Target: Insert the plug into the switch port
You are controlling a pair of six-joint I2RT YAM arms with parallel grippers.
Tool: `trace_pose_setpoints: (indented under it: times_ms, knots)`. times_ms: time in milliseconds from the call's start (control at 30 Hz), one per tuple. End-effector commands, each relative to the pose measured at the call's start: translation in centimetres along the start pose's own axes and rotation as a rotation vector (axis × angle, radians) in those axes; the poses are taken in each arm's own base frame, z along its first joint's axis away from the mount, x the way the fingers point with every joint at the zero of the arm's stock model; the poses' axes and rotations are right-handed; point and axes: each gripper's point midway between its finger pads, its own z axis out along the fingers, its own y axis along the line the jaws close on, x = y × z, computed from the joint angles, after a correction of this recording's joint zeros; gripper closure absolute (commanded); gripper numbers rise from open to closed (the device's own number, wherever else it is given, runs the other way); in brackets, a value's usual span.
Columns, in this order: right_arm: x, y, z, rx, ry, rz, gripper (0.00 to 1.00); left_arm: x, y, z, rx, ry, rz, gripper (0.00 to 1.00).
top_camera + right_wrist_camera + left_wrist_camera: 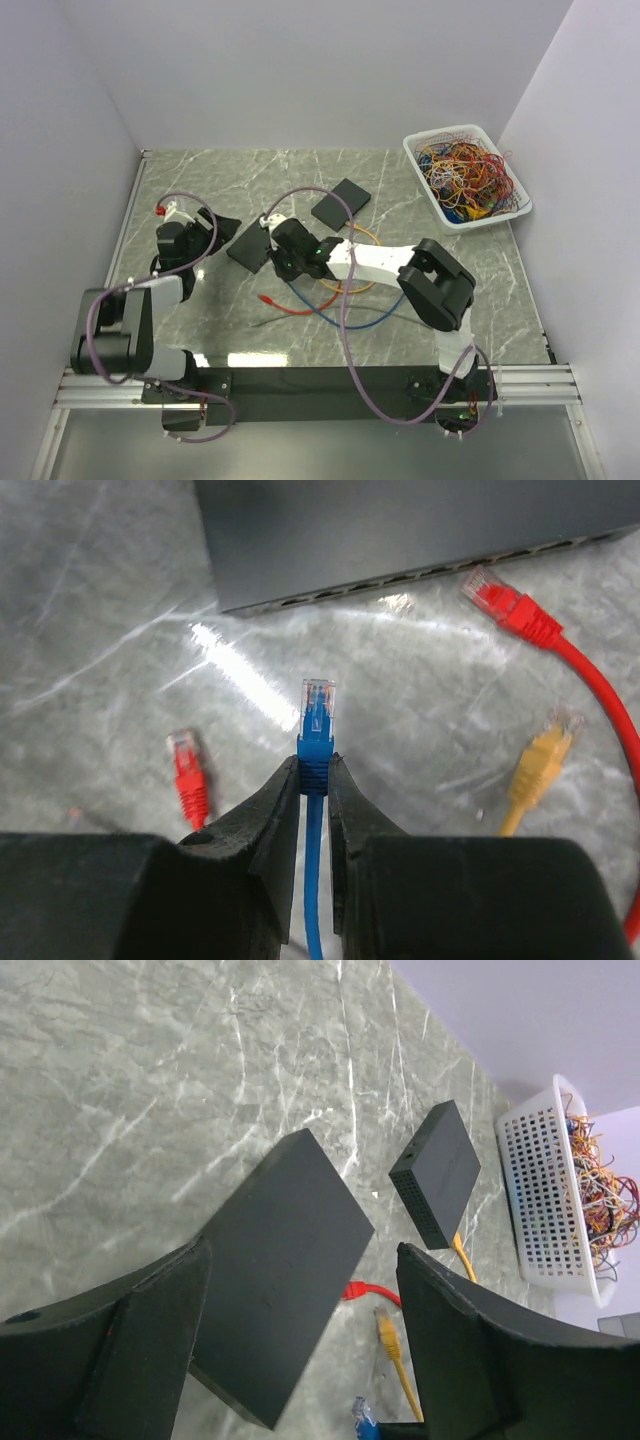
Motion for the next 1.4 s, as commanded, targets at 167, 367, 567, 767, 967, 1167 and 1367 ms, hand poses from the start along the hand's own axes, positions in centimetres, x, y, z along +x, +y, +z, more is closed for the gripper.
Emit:
trace_pose_setpoints:
  times_ms: [167, 367, 567, 767, 967, 1167, 1367]
  knots:
    - [-1.6, -1.3, 2.6, 0.041, -0.010, -0.010, 1.00, -0.9, -0.8, 2.2, 0.183, -0.002, 0.009, 0.20]
    - [-2.2, -1.9, 3.3, 0.073, -0.010, -0.022, 1.00, -0.2, -0.1, 2.7, 0.169, 0.020, -0.009, 0.24]
    - [-1.7, -2.1, 4.0, 0.067, 0.001, -0.015, 1.00, -0.2, 0.7, 2.9, 0.111, 0.028, -0.025, 0.28]
    - [-1.9, -1.9, 4.2, 0.063, 0.003, -0.009, 1.00, -1.1, 1.0, 2.9, 0.028, 0.024, 0.010, 0.30]
    - [-1.4, -1.4, 4.4, 0.037, 0.019, 0.011, 1.00, -2.3, 1.2, 2.4, -0.113, 0.011, 0.108, 0.30]
    - [-1.6, -1.0, 3.8, 0.027, 0.020, 0.027, 1.00, -2.7, 2.2, 2.1, -0.203, 0.043, 0.187, 0.31]
    - [-1.8, -1.0, 3.0, 0.031, 0.013, 0.032, 1.00, -1.6, 2.1, 0.5, -0.148, 0.019, 0.217, 0.31]
